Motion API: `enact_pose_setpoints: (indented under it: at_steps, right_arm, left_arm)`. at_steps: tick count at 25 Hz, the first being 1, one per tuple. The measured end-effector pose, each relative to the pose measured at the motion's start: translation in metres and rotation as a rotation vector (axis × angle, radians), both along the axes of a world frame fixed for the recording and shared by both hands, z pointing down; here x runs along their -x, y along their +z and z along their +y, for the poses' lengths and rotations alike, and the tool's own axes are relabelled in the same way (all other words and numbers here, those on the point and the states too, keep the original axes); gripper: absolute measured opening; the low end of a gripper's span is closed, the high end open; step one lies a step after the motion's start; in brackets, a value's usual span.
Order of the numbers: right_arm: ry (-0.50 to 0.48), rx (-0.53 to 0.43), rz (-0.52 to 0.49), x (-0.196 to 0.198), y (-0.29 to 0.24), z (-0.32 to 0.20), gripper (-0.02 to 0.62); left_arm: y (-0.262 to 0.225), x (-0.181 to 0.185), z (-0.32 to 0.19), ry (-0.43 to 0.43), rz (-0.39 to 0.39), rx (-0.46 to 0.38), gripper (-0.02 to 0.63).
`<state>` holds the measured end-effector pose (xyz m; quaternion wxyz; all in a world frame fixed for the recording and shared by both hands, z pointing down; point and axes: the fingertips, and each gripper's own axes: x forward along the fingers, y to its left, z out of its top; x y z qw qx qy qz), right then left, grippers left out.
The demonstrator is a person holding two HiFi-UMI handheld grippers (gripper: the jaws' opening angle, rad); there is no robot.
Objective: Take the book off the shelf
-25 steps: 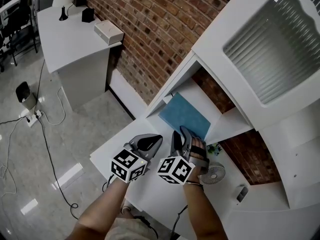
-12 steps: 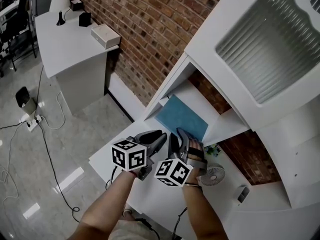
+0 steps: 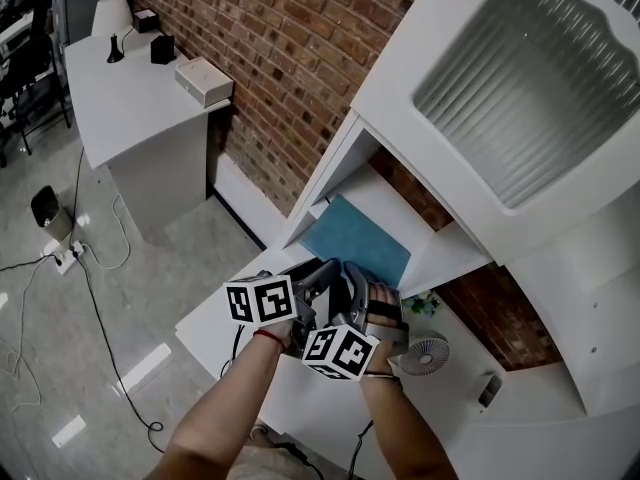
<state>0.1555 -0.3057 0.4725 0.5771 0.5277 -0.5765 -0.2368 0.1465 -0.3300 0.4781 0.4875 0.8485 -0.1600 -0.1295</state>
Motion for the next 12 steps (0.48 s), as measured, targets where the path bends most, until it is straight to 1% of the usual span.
enact_pose_setpoints:
  at_steps: [4,12]
  right_arm:
    - [-0.014,0.003,-0.005,0.000,0.000,-0.001,0.129]
    - [-0.047,0.009,-0.020,0.000,0.001,-0.002,0.140]
  left_arm:
    - [-0.001,-0.010,-0.011,-0.011,0.012,0.034,0.144]
    - [0.003,-0.025,-0.029,0.032,0.012,0.071,0.144]
